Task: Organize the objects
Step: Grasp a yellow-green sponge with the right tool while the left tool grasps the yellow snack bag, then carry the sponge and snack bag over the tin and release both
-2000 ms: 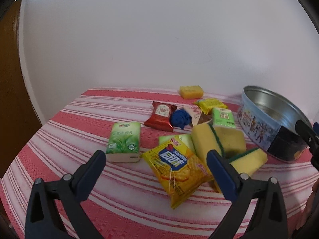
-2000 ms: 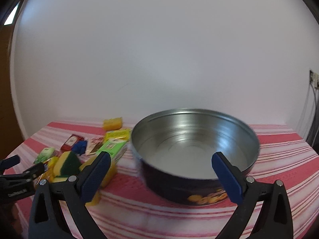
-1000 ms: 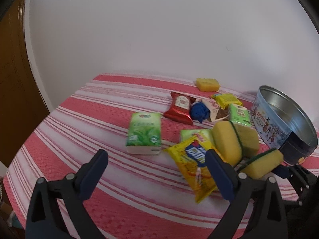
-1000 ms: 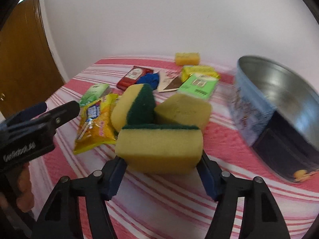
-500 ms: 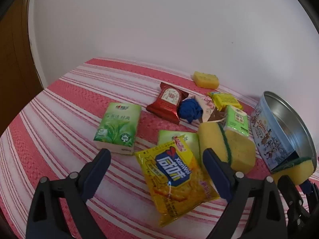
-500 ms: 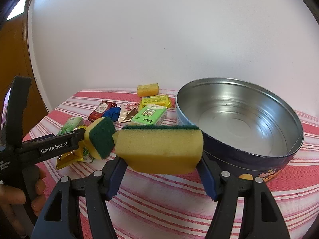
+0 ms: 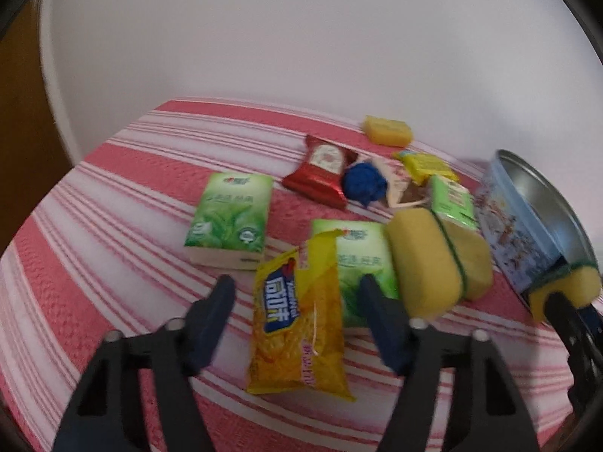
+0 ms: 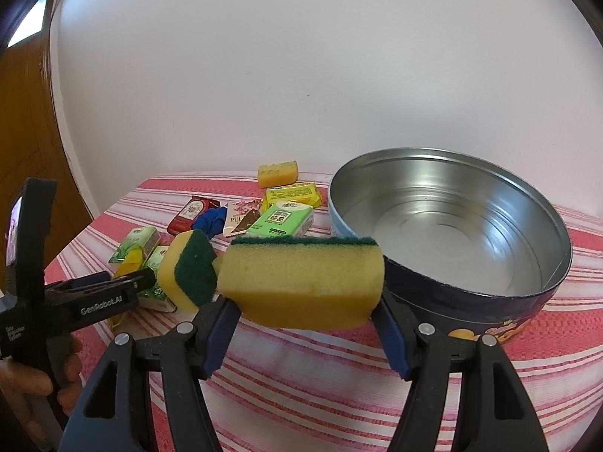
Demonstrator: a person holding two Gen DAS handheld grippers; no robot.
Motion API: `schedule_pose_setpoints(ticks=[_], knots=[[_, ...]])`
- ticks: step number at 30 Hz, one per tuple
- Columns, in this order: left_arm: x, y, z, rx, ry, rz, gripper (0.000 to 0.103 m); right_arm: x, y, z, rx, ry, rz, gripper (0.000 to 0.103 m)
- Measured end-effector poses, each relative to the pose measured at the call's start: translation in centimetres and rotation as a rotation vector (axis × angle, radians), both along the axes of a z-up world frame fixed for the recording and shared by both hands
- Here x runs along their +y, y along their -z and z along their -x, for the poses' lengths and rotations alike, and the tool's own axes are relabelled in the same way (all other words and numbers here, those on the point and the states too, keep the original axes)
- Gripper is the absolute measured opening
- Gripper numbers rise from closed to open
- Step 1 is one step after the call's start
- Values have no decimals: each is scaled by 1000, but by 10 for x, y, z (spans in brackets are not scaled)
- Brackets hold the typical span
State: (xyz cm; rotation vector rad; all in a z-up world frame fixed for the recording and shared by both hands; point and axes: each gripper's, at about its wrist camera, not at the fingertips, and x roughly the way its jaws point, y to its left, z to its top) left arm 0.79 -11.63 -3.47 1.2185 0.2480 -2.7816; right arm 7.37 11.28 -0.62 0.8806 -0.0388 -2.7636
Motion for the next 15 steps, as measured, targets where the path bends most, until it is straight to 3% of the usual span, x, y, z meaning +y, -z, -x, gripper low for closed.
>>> schedule_pose_setpoints(ticks=[2, 4, 6, 11, 15], knots=[[-6, 1, -6, 15, 13, -31, 57, 0, 0, 1, -7, 0, 3, 69], [-15, 2, -14, 38, 38, -84, 44, -1, 0, 0, -1, 3, 0, 69], [-19, 1, -18, 46, 49, -104, 40, -1, -2, -1, 6, 3, 1, 69], [-14, -5, -27, 75, 59, 9, 31, -1, -3, -3, 21, 4, -1, 69], [-18, -9, -28, 84, 50, 3, 25, 2, -7, -7, 49, 15, 7, 69]])
